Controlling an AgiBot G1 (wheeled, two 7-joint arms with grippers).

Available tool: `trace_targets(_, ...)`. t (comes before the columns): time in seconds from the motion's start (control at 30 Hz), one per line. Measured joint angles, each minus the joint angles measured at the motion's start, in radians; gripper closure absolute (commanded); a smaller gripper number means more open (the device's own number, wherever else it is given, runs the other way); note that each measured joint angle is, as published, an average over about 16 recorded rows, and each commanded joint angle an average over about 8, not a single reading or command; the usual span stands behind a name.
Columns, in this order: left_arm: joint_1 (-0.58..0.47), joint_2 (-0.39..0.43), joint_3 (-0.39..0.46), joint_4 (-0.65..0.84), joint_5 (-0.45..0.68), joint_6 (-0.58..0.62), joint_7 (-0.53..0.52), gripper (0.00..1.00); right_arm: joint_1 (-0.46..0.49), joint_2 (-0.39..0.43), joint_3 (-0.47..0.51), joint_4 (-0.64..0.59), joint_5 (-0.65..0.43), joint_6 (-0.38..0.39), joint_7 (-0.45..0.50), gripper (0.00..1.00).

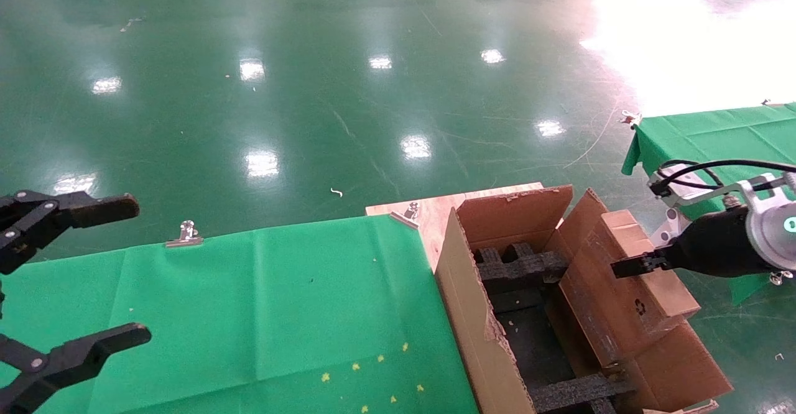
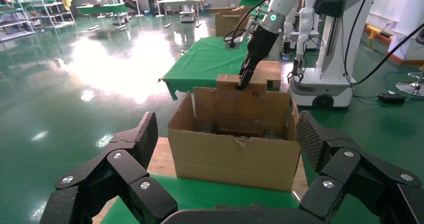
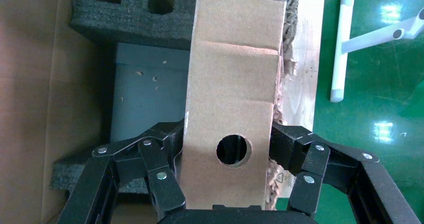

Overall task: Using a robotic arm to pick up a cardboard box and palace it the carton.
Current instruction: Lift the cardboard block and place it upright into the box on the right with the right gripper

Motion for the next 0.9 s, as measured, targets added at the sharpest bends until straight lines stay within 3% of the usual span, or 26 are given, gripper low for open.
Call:
trace_targets(0.4,0.0,0.0,0.0,0.0,0.0,0.0,0.0,0.0,-0.086,-0.044,-0.027,-0.037,-0.001,0.089,0.041,1.0)
trace_targets(0.9,0.0,0.0,0.0,0.0,0.0,0.0,0.0,0.0,-0.224,-0.134,-0.047,-0.183,0.078,0.157,0.01,1.0)
